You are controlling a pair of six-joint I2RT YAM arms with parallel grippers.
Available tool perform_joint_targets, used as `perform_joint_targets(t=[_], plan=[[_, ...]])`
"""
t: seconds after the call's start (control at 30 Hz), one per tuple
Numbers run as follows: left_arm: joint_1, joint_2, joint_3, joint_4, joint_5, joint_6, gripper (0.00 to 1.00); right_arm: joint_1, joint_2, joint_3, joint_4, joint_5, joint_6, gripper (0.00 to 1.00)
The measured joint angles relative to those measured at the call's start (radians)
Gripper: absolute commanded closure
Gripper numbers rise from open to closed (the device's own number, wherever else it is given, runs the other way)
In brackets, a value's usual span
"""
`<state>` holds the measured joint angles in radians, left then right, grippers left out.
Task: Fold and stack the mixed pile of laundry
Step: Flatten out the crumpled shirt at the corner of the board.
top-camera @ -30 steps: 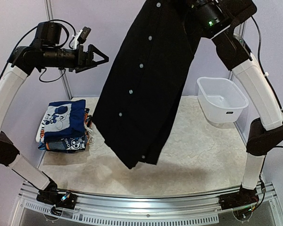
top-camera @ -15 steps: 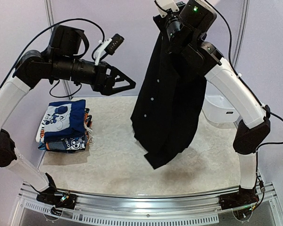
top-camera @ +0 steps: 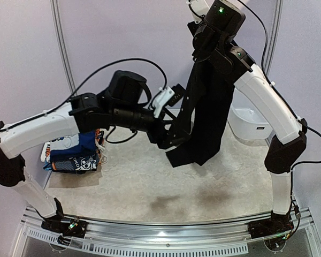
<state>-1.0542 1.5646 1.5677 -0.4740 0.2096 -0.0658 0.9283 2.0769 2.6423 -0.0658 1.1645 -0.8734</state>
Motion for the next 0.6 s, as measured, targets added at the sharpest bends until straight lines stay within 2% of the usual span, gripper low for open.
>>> perform_joint_targets(t=[0.2,0.4,0.6], plan=[[-0.003,0.175,-0.021,0.043,-0.052,0.086,0.16,-0.01,-0.002,-0.037,-0.035,0.056,0.03,1.0],[0.019,0.222,-0.111,0.03,-0.1,0.118,0.19,-0.029,-0.006,-0.128,-0.115,0.068,0.097,1.0],[0.097,0.298,-0.137,0.027,-0.105,0.13,0.2,-0.041,-0.042,-0.197,-0.218,0.066,0.199,1.0]])
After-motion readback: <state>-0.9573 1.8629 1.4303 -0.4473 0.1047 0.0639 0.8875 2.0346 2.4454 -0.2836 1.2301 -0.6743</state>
